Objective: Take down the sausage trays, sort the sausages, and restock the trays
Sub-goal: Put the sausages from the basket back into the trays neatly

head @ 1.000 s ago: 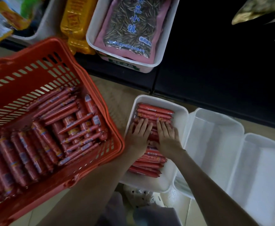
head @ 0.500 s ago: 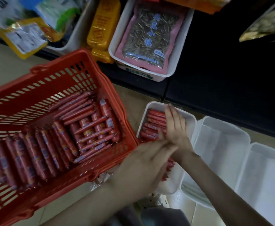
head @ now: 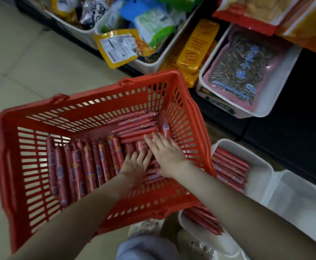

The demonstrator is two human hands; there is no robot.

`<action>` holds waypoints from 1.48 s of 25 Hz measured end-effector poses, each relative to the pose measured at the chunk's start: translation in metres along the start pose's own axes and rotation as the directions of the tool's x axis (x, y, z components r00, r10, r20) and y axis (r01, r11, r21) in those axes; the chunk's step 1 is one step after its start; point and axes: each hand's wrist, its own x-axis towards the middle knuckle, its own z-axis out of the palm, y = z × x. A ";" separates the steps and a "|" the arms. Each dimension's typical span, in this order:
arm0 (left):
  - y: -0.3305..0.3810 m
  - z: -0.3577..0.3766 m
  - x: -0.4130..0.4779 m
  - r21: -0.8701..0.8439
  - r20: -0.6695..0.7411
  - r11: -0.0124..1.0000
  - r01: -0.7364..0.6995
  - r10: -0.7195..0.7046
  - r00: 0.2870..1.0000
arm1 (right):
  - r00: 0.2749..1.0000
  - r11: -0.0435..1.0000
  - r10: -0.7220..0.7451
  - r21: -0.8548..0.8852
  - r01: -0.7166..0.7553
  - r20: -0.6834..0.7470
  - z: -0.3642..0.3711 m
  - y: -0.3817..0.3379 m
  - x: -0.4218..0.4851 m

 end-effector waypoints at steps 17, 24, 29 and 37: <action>0.004 0.026 -0.006 -0.343 -0.047 0.938 -0.043 0.028 0.998 | 0.952 0.997 -0.072 0.012 0.072 0.297 0.064 -0.016 0.037; 0.007 0.027 -0.009 -0.363 -0.044 0.931 -0.044 0.030 0.999 | 0.904 0.992 -0.018 0.119 -0.037 0.428 0.062 -0.015 0.031; 0.002 0.026 -0.012 -0.349 -0.092 0.937 0.010 -0.045 0.995 | 0.951 0.979 -0.147 0.176 0.101 0.271 0.044 -0.012 0.032; -0.037 -0.010 -0.009 -0.256 -0.189 0.943 0.214 -0.266 0.945 | 0.979 0.991 -0.001 0.129 0.028 -0.203 0.002 0.010 0.101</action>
